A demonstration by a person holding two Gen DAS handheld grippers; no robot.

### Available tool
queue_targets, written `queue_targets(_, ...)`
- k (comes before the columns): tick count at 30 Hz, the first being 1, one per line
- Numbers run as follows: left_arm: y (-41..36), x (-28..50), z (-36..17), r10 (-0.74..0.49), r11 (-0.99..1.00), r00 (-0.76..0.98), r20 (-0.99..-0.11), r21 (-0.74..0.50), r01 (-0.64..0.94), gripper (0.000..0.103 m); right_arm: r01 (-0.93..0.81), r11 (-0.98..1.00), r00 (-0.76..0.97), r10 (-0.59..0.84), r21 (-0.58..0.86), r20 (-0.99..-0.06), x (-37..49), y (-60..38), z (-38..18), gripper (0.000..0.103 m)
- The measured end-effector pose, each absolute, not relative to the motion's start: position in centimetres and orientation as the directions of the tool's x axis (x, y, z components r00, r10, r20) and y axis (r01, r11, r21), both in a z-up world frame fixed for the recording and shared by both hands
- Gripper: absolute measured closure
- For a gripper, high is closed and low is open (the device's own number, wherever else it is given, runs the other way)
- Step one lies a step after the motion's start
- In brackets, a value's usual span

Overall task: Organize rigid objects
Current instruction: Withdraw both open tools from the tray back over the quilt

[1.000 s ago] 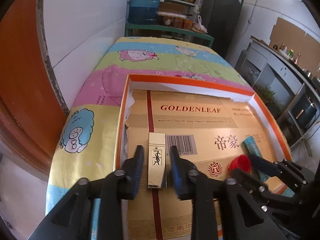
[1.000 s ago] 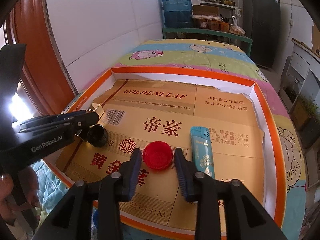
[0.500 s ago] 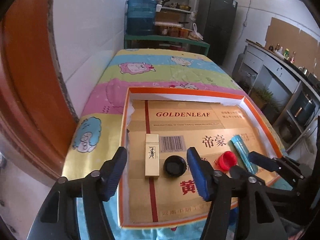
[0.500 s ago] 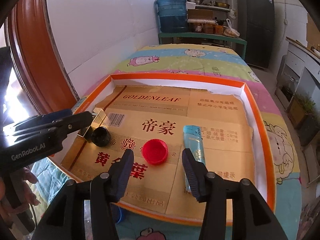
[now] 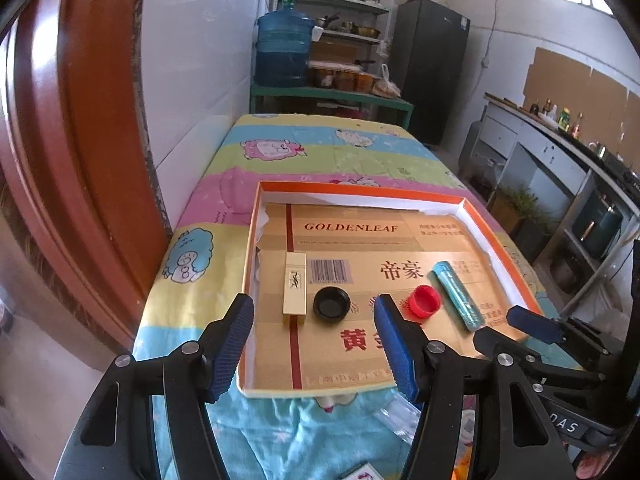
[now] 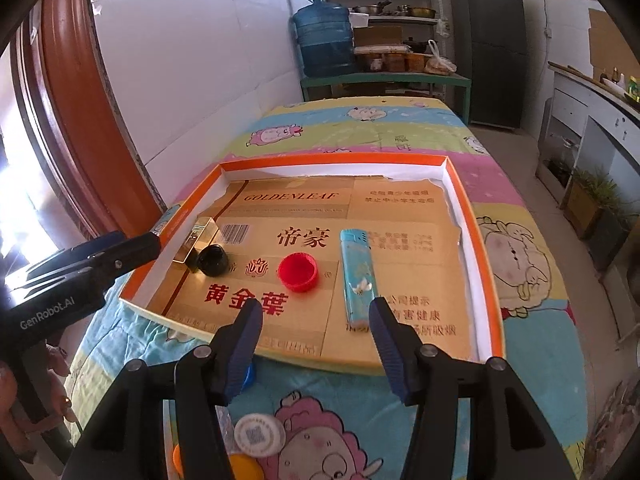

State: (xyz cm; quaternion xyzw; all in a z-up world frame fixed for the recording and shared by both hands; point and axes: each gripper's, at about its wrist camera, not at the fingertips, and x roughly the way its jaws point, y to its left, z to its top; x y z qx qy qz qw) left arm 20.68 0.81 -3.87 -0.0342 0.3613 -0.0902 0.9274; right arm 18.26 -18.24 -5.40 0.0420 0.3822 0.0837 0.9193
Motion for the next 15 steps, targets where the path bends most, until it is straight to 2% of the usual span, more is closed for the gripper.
queue_targets(15, 0.7, 16.7, -3.1, -0.187, 0.982, 0.732, -0.656, -0.127, 0.137, 0.039, -0.095, 0.985, 0.703, 0.168, 0.143, -0.691, 14.7, -18.5, -4.6, 0.048)
